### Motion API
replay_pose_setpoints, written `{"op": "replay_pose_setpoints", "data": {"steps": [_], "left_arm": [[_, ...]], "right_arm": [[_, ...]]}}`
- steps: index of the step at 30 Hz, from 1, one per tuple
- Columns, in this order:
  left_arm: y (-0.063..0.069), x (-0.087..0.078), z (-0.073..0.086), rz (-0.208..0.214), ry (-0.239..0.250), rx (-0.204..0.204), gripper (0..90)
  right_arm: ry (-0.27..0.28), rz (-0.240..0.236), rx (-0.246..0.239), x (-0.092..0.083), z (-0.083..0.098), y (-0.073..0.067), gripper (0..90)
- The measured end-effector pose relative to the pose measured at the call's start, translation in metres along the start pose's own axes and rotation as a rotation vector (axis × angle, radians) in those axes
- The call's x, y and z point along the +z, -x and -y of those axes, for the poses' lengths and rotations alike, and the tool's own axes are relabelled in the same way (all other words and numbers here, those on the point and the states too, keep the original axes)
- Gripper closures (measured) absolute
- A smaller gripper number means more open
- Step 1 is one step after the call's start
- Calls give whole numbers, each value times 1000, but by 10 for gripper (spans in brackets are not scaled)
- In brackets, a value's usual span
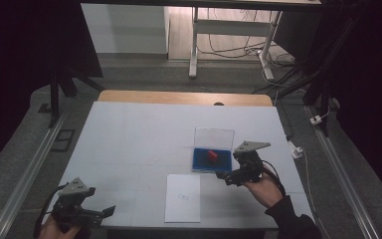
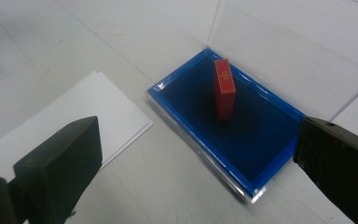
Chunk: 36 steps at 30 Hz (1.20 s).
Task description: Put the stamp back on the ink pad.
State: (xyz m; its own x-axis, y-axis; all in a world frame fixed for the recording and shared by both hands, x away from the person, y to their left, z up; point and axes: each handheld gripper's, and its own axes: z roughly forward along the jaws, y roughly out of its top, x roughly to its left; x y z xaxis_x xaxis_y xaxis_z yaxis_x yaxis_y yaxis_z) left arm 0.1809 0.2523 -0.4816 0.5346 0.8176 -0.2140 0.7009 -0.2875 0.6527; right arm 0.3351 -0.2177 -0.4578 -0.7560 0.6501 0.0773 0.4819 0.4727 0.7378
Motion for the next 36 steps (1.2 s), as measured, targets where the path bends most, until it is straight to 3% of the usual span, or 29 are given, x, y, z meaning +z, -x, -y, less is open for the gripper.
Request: {"op": "replay_pose_setpoints", "data": {"steps": [15,30,36], "left_arm": [[0,0,0,1,-1,-6,33],[0,0,0,-2,-2,-5,33],[0,0,0,-2,-2,-4,33]], "right_arm": [[57,67,-4,-38,23,-8,0],[59,126,57,-77,57,-11,0],[50,147,111,-90,72,-10,0]]}}
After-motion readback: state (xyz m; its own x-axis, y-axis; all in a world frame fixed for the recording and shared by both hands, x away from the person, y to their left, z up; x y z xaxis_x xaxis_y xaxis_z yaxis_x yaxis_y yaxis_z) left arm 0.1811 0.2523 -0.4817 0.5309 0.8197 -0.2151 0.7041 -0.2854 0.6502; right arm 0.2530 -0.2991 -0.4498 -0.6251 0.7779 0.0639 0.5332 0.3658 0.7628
